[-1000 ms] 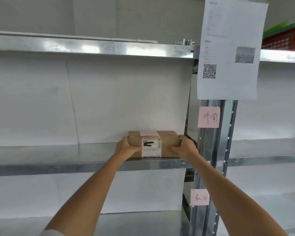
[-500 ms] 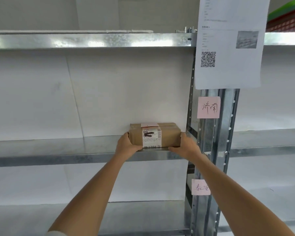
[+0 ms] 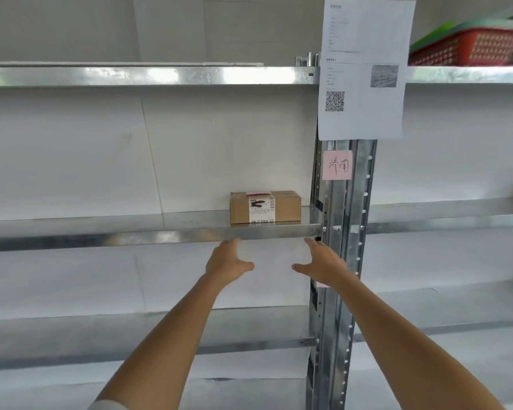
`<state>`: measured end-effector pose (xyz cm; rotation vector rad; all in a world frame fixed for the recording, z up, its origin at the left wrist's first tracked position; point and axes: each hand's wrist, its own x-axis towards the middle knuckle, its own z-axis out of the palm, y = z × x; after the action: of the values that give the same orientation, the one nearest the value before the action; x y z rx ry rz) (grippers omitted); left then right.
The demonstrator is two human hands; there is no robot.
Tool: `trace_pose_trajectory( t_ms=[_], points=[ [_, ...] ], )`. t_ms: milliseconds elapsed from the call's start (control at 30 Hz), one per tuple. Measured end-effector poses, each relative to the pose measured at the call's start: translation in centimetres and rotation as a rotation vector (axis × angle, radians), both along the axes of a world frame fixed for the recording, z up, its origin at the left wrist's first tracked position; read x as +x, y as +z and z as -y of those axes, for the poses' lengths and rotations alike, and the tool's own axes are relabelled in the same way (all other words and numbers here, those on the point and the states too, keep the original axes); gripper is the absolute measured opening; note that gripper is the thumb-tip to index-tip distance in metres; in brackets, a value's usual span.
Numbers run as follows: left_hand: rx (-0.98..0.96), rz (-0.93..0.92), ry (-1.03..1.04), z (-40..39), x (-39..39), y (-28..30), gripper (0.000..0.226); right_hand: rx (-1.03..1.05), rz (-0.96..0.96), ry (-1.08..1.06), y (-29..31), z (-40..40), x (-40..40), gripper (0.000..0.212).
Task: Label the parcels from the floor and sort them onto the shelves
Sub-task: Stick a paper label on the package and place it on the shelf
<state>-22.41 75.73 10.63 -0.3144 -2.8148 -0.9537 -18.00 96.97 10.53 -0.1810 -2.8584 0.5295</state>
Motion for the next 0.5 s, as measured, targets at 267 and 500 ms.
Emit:
trace_pose_trajectory(
  t_ms=[267, 500],
  points=[
    [-0.060, 0.091, -0.050, 2.2, 11.0, -4.3, 0.086, 0.036, 0.133, 0.017, -3.7, 3.5, 10.7, 0.085],
    [-0.080, 0.159, -0.048, 2.9, 17.9, -5.9, 0.089, -0.002, 0.160, 0.053, -5.1, 6.1, 16.4, 0.086]
  ],
)
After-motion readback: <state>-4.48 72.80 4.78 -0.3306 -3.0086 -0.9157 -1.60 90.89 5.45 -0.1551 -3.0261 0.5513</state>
